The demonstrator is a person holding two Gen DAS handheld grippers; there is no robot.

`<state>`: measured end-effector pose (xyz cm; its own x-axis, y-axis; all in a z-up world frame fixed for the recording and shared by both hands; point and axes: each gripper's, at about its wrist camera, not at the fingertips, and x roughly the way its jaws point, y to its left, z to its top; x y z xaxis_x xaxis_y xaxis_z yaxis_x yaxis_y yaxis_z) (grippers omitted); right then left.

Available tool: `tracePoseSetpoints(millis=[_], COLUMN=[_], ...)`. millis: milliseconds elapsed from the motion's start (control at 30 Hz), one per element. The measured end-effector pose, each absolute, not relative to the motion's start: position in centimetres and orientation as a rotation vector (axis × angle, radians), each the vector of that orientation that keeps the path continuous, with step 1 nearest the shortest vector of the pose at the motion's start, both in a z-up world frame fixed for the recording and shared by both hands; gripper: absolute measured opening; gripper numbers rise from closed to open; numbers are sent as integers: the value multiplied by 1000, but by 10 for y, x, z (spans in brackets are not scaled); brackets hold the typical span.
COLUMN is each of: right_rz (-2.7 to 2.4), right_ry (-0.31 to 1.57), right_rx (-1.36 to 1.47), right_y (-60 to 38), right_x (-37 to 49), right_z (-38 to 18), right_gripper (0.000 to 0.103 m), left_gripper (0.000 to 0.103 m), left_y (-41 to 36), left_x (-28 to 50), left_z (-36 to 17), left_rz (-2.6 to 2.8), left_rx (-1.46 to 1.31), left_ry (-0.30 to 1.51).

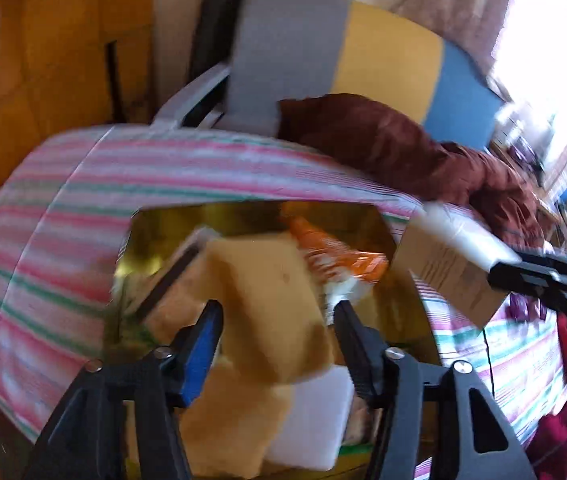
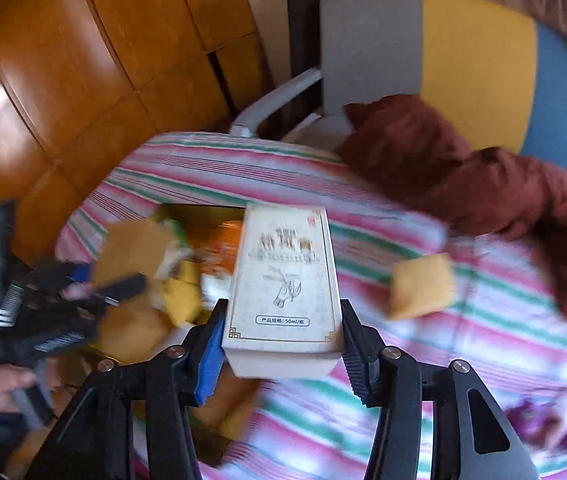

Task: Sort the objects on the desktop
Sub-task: 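Carry the white box and yellow sponge into the gold tray and release both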

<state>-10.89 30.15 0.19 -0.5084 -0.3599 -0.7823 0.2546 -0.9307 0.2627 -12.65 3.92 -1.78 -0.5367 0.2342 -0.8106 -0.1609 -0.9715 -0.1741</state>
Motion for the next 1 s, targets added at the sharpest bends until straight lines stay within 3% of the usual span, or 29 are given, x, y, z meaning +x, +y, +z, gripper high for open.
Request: tracePoseSetpoints(millis=[33, 167, 267, 400, 433, 600, 1000], right_rz=[-2425, -2394, -2360, -2447, -2474, -2636, -2707], right_ry=[-203, -256, -283, -118, -83, 131, 130], right_rx=[1324, 1354, 1399, 1415, 1408, 1343, 1304], right_y=[295, 272, 263, 240, 235, 213, 201], right_x=[-111, -110, -103, -83, -77, -46, -6], right_z=[0, -8, -16, -19, -19, -16, -27], right_gripper=[63, 64, 72, 85, 92, 102, 102], left_gripper=[61, 62, 62, 63, 66, 79, 81], left_y=[32, 7, -5, -13, -14, -11, -13], left_x=[-125, -107, -92, -72, -67, -46, -21], left_z=[-18, -18, -20, -20, -20, -15, -14], left_rz=[2573, 2588, 2601, 2624, 2632, 2696, 2792], left_rx=[-1374, -1350, -1334, -1294, -1288, -1238, -1209], left_ry=[-141, -211, -253, -272, -266, -200, -116])
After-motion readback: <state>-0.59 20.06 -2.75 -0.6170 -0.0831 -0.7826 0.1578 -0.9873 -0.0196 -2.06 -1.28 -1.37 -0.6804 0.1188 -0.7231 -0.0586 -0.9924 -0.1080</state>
